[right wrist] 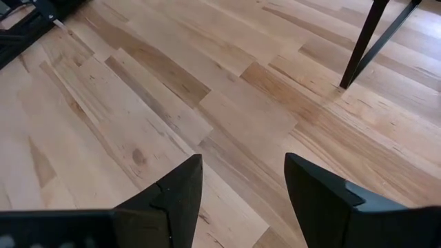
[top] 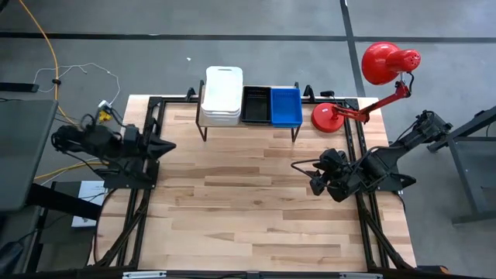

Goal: Stack baskets on shelf by color
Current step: Return to Home Position

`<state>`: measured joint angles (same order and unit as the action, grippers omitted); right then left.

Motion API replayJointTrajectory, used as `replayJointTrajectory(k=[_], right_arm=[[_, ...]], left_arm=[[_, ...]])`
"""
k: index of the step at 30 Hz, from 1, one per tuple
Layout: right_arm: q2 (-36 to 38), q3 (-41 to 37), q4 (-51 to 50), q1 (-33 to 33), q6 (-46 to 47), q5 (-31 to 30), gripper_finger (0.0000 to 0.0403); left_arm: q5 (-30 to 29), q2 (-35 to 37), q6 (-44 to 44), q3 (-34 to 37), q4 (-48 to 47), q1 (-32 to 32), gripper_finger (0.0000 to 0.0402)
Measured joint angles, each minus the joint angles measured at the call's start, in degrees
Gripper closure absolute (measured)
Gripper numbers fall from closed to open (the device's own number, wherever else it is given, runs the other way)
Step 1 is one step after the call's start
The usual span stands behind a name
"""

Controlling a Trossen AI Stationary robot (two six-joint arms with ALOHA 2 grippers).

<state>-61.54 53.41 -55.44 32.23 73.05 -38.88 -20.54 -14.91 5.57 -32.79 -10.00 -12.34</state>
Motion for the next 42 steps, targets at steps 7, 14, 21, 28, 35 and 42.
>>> replayJointTrajectory(k=[7,14,21,28,35,42], right_arm=[[0.0,0.0,0.0,0.0,0.0,1.0,0.0211],[0.0,0.0,0.0,0.0,0.0,1.0,0.0211],[0.0,0.0,0.0,0.0,0.4,3.0,0.0211],[0.0,0.0,-2.9,0.0,0.0,3.1,0.0211],[0.0,0.0,-2.4,0.0,1.7,3.5,0.0211],[0.0,0.0,-7.3,0.0,7.9,8.8,0.0213]], left_arm=[[-0.2,6.8,-1.6,10.4,6.9,1.2,0.0401],[5.4,12.1,-0.5,15.5,7.0,7.1,0.0401],[14.4,12.5,6.1,21.1,7.6,15.2,0.0401],[17.6,13.5,7.7,28.2,13.0,18.5,0.0401],[16.8,14.6,10.8,32.2,12.2,19.9,0.0401],[17.7,14.4,10.3,32.1,10.8,19.9,0.0401]])
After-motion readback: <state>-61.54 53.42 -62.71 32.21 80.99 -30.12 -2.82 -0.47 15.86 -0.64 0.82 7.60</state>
